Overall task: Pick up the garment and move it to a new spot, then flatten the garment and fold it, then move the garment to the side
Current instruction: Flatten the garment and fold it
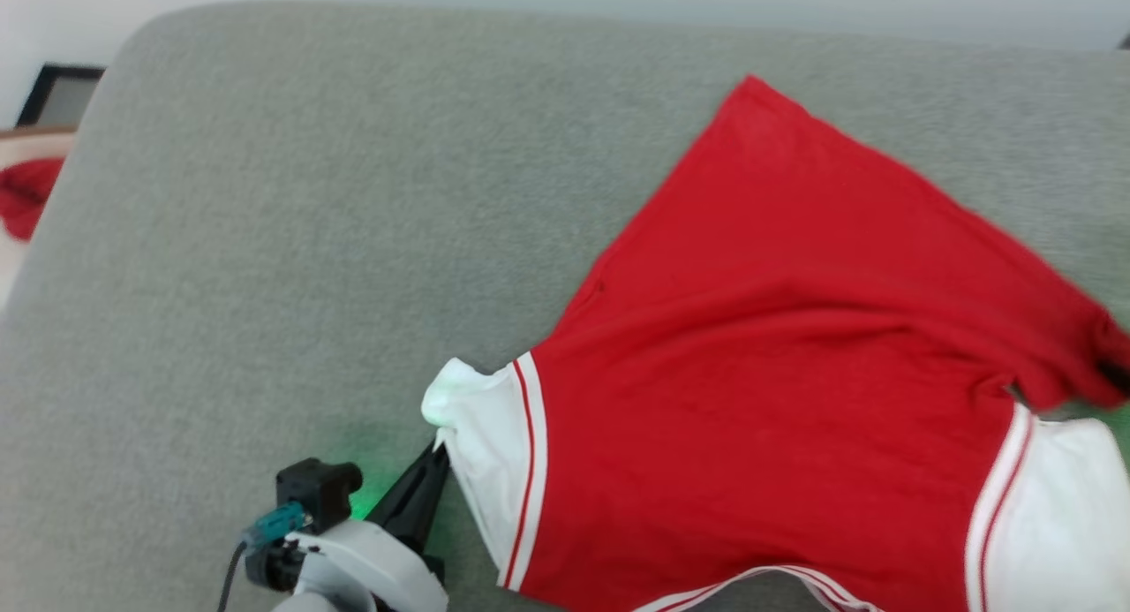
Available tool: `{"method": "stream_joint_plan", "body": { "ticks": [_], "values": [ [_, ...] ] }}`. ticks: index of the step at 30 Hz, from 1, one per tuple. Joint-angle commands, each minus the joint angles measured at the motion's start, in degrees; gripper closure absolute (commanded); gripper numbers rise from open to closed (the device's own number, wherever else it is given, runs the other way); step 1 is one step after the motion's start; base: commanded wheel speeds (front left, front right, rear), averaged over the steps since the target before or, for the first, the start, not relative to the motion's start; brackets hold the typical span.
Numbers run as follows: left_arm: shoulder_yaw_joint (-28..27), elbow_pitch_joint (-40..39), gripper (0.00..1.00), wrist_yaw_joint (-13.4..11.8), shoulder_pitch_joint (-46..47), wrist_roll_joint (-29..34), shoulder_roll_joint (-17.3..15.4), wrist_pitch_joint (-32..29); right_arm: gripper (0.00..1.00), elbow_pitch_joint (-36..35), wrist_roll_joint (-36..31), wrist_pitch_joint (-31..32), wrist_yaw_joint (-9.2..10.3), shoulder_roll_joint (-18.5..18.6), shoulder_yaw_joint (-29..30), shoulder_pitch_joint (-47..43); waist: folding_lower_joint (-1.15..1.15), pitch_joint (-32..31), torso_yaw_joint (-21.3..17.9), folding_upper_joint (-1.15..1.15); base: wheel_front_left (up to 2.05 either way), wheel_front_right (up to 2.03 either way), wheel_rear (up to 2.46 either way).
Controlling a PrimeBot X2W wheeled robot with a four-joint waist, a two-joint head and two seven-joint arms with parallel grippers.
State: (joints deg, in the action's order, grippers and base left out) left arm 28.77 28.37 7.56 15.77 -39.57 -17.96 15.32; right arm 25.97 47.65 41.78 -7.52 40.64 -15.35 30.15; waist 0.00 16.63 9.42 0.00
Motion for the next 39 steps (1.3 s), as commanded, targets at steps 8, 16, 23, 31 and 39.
{"method": "stream_joint_plan", "body": {
  "ticks": [8, 16, 23, 31, 39],
  "values": [
    [-0.55, -0.11, 1.0, -0.2, -2.24, 0.08, -0.95, -0.27, 1.0, -5.07, -0.19, -1.24, 0.07, -2.09, 7.64, -15.32, 0.0, -3.66, -4.64, 0.0, 0.0, 0.0, 0.0],
    [-0.59, -0.41, 1.0, -0.22, -2.82, 0.06, -1.32, -0.26, 1.0, -9.07, -3.58, -1.11, 0.07, -7.59, 14.56, -24.42, 0.0, -4.09, -6.04, 0.0, 0.0, 0.0, 0.0],
    [-0.47, -0.6, 1.0, -0.21, -2.84, -0.05, -1.45, -0.26, 0.0, -12.41, -7.29, -0.94, 0.06, -10.87, 17.55, -26.4, 0.0, -3.89, -6.19, 0.0, 0.0, 0.0, 0.0],
    [-0.49, -0.92, 1.0, -0.21, -3.19, 0.3, -1.13, -0.25, 0.0, -22.73, -9.7, -1.63, 0.06, -11.52, 20.71, -28.22, 0.0, -4.03, -5.44, 0.0, 0.0, 0.0, 0.0],
    [-0.38, -1.72, 1.0, -0.36, -2.65, 0.84, -0.71, -0.26, 0.0, -34.06, -13.56, -4.28, 0.06, -9.64, 17.71, -22.28, 0.0, -3.18, -4.57, 0.0, 0.0, 0.0, 0.0]
  ]
}}
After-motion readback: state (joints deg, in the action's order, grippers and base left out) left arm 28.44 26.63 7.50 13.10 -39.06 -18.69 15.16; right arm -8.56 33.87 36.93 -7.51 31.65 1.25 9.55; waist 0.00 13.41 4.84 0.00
